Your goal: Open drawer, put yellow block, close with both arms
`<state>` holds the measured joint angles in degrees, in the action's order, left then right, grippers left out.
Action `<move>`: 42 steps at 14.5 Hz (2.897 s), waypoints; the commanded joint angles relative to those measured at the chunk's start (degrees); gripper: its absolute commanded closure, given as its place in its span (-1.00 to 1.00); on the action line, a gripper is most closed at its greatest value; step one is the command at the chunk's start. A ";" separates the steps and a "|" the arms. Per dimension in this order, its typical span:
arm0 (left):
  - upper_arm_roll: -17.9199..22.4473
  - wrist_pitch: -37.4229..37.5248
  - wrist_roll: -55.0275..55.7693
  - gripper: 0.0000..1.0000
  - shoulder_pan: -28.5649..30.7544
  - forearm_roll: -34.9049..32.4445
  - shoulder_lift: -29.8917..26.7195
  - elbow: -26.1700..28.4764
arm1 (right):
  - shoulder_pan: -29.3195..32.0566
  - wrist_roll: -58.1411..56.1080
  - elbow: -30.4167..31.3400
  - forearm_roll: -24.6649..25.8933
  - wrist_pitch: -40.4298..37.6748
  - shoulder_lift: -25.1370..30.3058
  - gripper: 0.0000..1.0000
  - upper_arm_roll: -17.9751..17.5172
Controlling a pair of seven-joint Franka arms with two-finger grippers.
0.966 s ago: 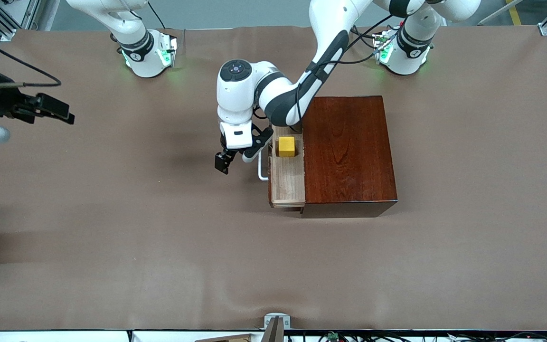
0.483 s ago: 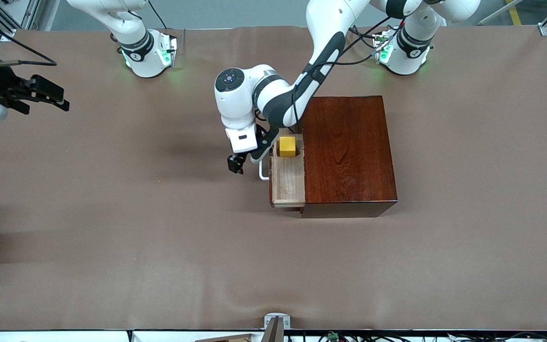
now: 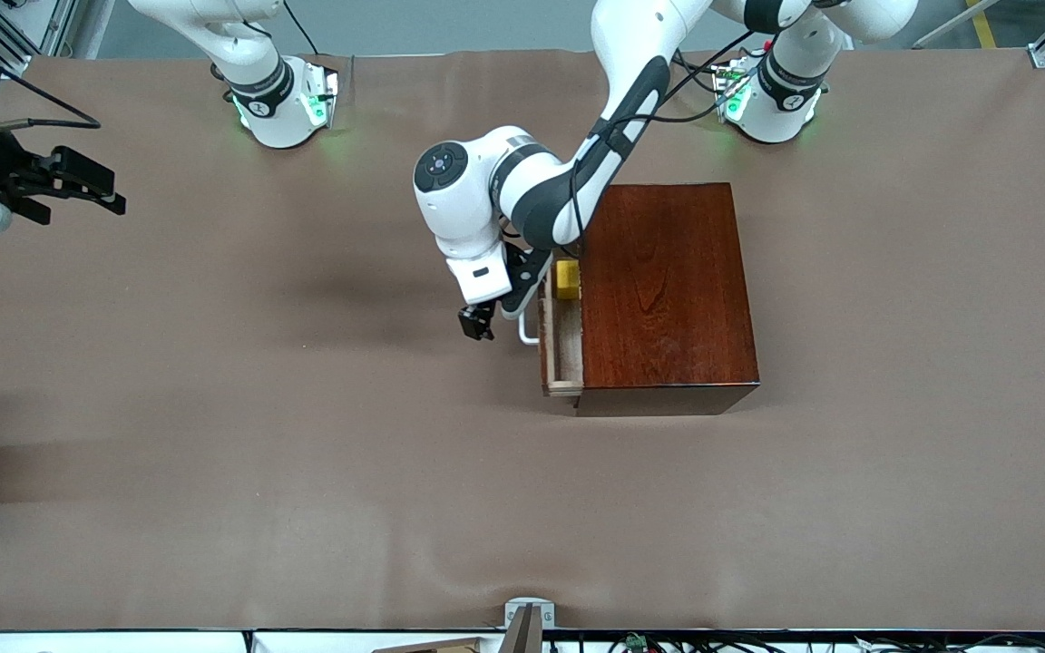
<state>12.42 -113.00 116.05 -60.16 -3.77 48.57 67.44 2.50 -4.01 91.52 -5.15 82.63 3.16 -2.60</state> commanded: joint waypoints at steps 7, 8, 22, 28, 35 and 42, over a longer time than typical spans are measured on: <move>2.96 7.88 0.67 -1.00 -0.31 -1.77 -0.84 0.94 | 0.76 -1.09 1.20 1.89 0.78 1.32 -1.00 -1.18; 3.13 8.50 0.67 -1.00 -0.39 -1.77 -0.84 0.94 | 0.76 -1.09 1.12 2.07 0.78 1.32 -1.00 -1.27; 2.26 1.75 1.46 -1.00 -1.01 -1.59 -0.93 0.50 | 0.58 -1.09 0.76 2.16 0.87 1.14 -1.00 -1.36; 3.14 0.06 -0.12 -1.00 -1.19 -2.03 -7.50 0.76 | 0.05 -1.09 0.59 2.25 0.96 1.06 -1.00 -1.36; 2.96 10.34 -12.05 -1.00 3.55 -1.95 -19.90 2.52 | 0.23 -1.09 0.24 2.25 0.87 0.88 -1.00 -1.36; 2.87 13.60 -26.73 -1.00 8.21 -1.77 -32.64 12.26 | 0.49 -1.09 0.32 2.25 0.87 0.88 -1.00 -1.27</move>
<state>15.96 -99.20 92.84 -52.89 -4.57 21.68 73.41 2.43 -4.40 91.42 -3.51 83.38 3.16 -3.58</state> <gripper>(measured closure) 0.000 0.000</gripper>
